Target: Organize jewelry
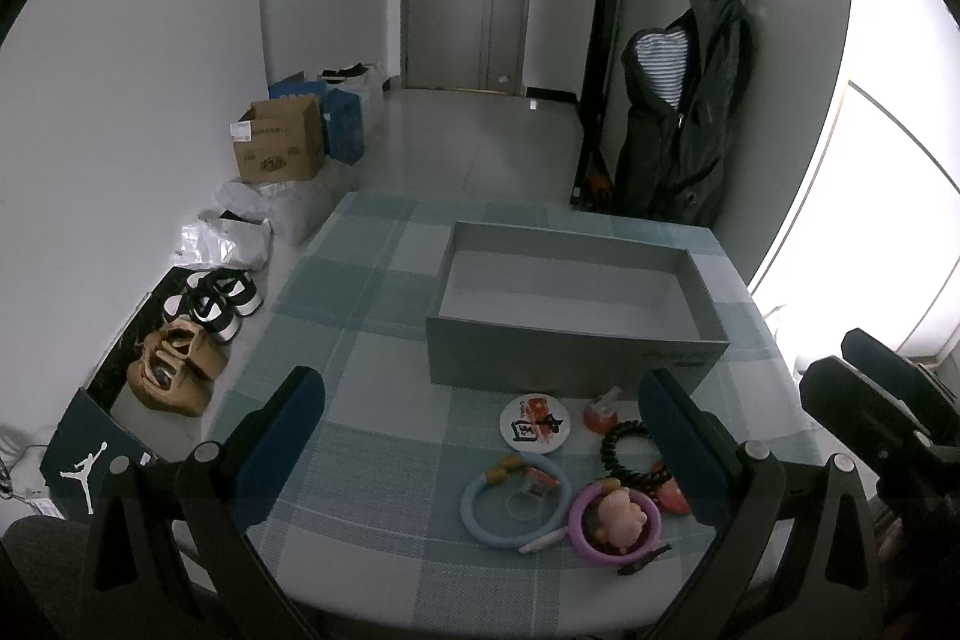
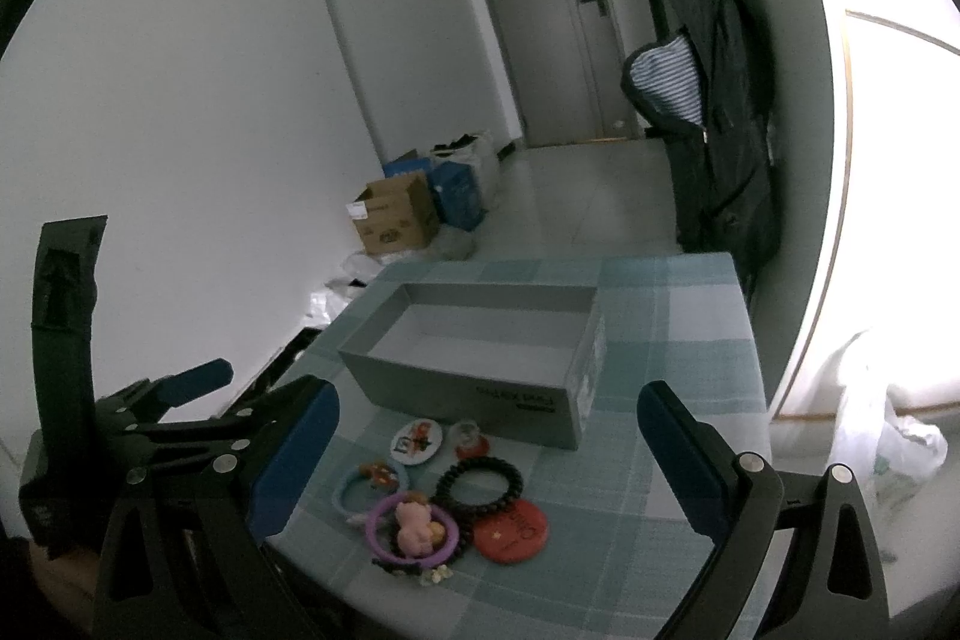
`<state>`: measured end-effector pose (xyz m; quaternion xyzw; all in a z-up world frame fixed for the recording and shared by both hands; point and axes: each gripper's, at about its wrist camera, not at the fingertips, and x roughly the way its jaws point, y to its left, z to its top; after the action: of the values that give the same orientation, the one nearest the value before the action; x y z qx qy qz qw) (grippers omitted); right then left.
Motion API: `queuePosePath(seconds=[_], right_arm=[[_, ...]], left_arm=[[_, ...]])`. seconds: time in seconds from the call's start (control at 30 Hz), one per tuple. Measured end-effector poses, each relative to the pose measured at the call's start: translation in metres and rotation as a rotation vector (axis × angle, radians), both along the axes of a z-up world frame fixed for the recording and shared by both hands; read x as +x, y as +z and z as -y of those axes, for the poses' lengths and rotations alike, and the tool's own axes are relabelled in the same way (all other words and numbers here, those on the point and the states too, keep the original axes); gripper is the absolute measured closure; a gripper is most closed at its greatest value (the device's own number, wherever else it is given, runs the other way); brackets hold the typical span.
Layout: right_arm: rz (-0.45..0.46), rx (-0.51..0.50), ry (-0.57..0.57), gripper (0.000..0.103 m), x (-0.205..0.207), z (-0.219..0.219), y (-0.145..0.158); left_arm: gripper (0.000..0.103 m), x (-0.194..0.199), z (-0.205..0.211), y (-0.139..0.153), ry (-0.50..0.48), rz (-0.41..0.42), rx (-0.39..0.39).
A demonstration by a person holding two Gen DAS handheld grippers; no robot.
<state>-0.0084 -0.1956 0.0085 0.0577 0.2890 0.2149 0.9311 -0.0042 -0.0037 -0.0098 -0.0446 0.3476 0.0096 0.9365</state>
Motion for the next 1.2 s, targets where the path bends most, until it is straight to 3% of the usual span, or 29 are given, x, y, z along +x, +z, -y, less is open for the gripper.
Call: queuePosePath(seconds=[0.67,0.83,0.9,1.07,1.2], right_arm=[[-0.081,0.037,0.031,0.003,0.013,-0.002,-0.010],[-0.121,0.037,0.060,0.003,0.021,-0.008,-0.016],[-0.154,0.043,0.077,0.005,0.026,-0.011,-0.021],[-0.248,0.037,0.112,0.024,0.042,-0.021,-0.040],[-0.293,0.035,0.131,0.029,0.053,-0.028,-0.052]], left_arm=[[0.001,0.011,-0.006,-0.002,-0.022,-0.040,-0.034],[0.001,0.018,-0.013,-0.009,-0.026,-0.098,-0.039],[0.001,0.021,-0.018,-0.014,-0.015,-0.130,-0.030],[0.001,0.024,-0.035,-0.018,0.015,-0.153,-0.031],[0.001,0.027,-0.046,-0.021,0.029,-0.167,-0.048]])
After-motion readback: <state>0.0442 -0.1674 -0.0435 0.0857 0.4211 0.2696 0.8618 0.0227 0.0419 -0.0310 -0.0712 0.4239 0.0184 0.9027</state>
